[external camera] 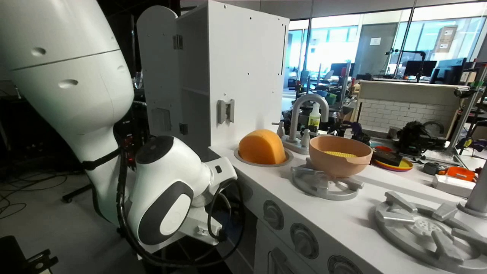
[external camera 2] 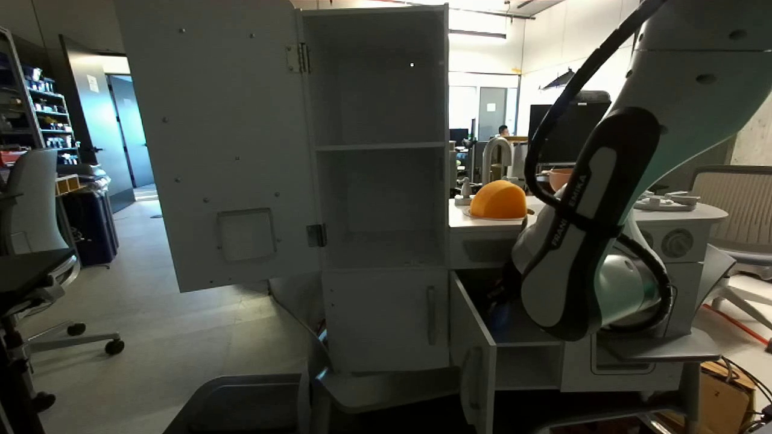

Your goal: Put the blue and yellow objects into the bottom cabinet.

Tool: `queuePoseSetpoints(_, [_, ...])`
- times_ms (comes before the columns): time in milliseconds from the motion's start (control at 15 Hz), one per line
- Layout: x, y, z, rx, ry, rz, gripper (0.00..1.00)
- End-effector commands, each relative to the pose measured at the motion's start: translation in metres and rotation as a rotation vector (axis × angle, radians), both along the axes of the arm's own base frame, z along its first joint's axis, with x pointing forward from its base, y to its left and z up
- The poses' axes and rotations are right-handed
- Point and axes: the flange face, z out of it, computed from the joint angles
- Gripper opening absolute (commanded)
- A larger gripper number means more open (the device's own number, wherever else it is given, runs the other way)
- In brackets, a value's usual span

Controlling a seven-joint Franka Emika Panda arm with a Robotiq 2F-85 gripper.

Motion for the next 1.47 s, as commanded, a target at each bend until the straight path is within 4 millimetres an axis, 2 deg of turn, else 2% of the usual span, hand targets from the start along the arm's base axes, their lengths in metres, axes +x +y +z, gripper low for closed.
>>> queuePoseSetpoints(0, [0.01,0.001,-0.001,-0.006,-0.158,-0.006,0.23])
queuePoseSetpoints(267, [0.017,-0.003,-0.015,-0.032,-0.182,-0.003,0.23])
queuePoseSetpoints(600, [0.019,0.004,-0.032,-0.069,-0.189,0.0,0.23])
queuePoseSetpoints(667, [0.02,0.003,-0.036,-0.073,-0.195,-0.001,0.73])
queuePoseSetpoints(733, [0.022,0.006,-0.034,-0.081,-0.204,-0.003,0.76])
queuePoseSetpoints(933, [0.025,0.006,-0.039,-0.094,-0.218,-0.013,0.96])
queuePoseSetpoints(1000, [0.027,0.006,-0.04,-0.098,-0.223,-0.016,0.99])
queuePoseSetpoints(1200, [0.029,0.009,-0.041,-0.108,-0.238,-0.026,1.0])
queuePoseSetpoints(1400, [0.024,0.014,-0.033,-0.121,-0.226,-0.031,1.0])
